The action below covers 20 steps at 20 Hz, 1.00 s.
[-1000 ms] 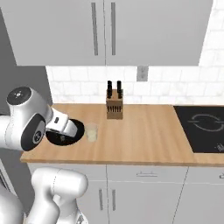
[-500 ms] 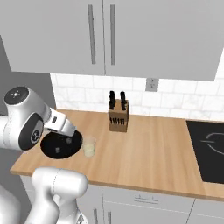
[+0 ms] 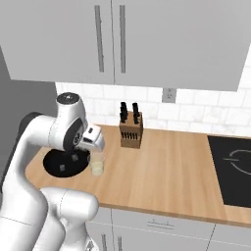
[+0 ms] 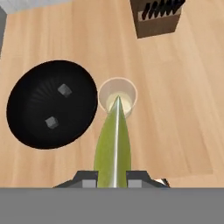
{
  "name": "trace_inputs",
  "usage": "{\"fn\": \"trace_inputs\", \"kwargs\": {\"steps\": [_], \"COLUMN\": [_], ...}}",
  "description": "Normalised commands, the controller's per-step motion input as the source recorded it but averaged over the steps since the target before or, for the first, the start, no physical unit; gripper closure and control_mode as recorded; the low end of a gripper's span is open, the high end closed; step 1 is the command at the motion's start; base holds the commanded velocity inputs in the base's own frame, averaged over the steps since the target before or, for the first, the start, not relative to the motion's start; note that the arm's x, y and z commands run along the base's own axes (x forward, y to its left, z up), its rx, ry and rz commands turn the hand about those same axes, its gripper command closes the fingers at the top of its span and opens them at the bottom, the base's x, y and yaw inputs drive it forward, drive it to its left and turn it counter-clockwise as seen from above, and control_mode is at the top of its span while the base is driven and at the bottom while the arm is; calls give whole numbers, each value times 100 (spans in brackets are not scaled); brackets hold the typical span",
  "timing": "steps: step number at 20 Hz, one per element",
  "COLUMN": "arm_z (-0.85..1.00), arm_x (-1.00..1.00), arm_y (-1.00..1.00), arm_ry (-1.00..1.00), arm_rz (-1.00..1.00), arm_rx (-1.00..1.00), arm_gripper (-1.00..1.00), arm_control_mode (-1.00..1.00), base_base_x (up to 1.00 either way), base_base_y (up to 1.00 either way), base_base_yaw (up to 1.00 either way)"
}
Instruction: Grab a lemon wedge from the fridge and one ice cube from the ice bowl, and put them in the glass of lemonade.
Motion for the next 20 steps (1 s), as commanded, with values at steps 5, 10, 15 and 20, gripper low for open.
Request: {"fn": "trace_inputs", "kwargs": {"steps": [5,10,15,20], "arm_z": [-51,-85,-66,-53], "arm_x": [100,92,45,1], "arm_y": [0,9,14,3], "arm_ry": [30,14,15,10], "arm_rz": [0,0,0,1], "arm_rx": [1,-6,-3,-2], "arm_gripper": [100,100,100,100], "arm_control_mode": [-100,-100,-100,-100], "base_base_x": [0,0,0,0], "base_base_y": [0,0,0,0], "base_base_yaw": [0,0,0,0]}}
